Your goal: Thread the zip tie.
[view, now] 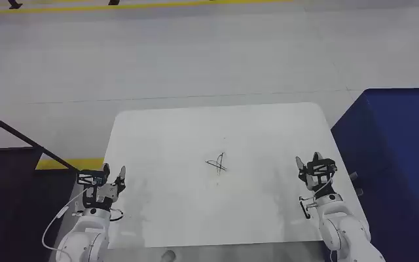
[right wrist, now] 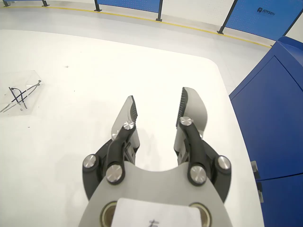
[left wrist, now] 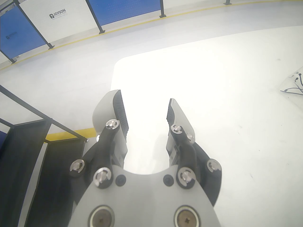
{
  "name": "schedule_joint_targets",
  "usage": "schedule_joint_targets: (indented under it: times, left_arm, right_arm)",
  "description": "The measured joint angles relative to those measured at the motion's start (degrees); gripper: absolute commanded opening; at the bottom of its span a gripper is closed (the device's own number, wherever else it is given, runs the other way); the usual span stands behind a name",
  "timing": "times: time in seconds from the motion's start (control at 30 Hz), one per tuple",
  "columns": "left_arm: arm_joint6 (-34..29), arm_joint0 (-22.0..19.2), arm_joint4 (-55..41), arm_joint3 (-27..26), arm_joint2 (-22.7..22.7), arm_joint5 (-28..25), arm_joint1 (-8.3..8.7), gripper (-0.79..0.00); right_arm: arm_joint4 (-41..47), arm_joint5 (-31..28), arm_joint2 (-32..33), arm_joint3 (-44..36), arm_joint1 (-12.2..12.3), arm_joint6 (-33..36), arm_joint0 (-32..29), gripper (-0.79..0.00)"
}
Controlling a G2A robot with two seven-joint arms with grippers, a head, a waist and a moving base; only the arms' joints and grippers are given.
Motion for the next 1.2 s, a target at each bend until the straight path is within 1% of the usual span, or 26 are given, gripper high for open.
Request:
schedule_joint_targets:
  times: [0.03, 0.17, 0.23, 0.33, 1.13, 1.17, 1.2]
  left_arm:
    - [0.0, 0.0, 0.0, 0.0, 0.0, 0.0, 0.0, -0.444]
    - [0.0, 0.0, 0.0, 0.0, 0.0, 0.0, 0.0, -0.444]
    - [0.0, 0.0, 0.0, 0.0, 0.0, 0.0, 0.0, -0.444]
    - [0.0, 0.0, 0.0, 0.0, 0.0, 0.0, 0.0, -0.444]
    - [0.0, 0.0, 0.0, 0.0, 0.0, 0.0, 0.0, -0.444]
    - [0.0, 0.0, 0.0, 0.0, 0.0, 0.0, 0.0, 0.0]
    - [0.0, 0.0, 0.0, 0.0, 0.0, 0.0, 0.0, 0.0]
  right_arm:
    - [0.0, 0.0, 0.0, 0.0, 0.0, 0.0, 0.0, -0.249]
    - [0.0, 0.0, 0.0, 0.0, 0.0, 0.0, 0.0, -0.091]
    - [0.0, 0.0, 0.0, 0.0, 0.0, 0.0, 0.0, -0.038]
    - [0.0, 0.0, 0.0, 0.0, 0.0, 0.0, 0.0, -0.003]
    - [0.0, 0.0, 0.0, 0.0, 0.0, 0.0, 0.0, -0.001]
    - [0.0, 0.0, 0.0, 0.0, 0.0, 0.0, 0.0, 0.0]
    - [0.0, 0.0, 0.0, 0.0, 0.0, 0.0, 0.0, 0.0]
